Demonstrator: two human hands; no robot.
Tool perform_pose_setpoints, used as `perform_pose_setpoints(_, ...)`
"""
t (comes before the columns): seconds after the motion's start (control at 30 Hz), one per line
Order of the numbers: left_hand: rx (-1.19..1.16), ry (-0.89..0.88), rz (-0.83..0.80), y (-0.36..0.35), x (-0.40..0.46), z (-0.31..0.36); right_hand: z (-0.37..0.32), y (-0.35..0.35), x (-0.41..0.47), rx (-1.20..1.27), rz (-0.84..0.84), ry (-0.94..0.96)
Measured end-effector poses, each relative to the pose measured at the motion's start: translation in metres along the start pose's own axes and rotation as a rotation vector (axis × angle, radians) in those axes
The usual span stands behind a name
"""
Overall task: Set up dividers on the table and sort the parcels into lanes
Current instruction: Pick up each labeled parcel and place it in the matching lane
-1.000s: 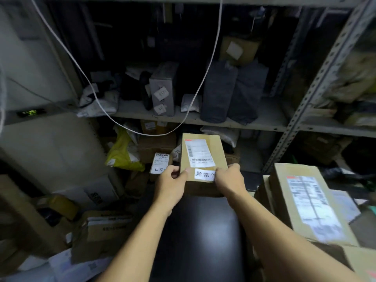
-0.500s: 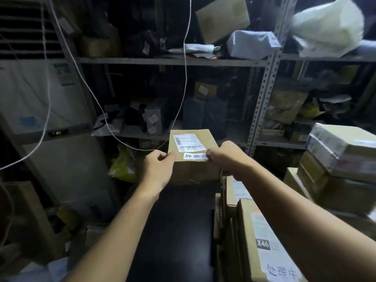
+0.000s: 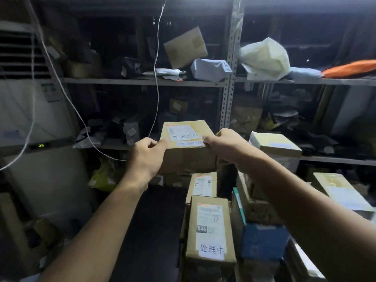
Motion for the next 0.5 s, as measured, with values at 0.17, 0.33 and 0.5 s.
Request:
perform_pose_setpoints(0.17,-0.02,-0.036,0.051,-0.043,-0.027,0.052,0.015,0.068,-0.006,-0.024,0.03,0.107)
perform_pose_setpoints(0.33,-0.053,-0.028,-0.005,-0.097,-0.048,0.088,0.047,0.129,-0.012,0.037,0.075,0.131)
perform_pose_setpoints(0.5,-0.047,-0.09,-0.095,-0.154,-0.067,0.111,0.082,0.183,-0.017,0.035,0.164,0.091)
Point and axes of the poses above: each hand's wrist, its own x-axis towards the middle knuckle, its own y-axis out of the back of the hand, z = x × y, the point moved 3 cm from there along x, towards the middle knuckle, and after that the axes turned 7 degrees about -x, right-handed, at the moved point
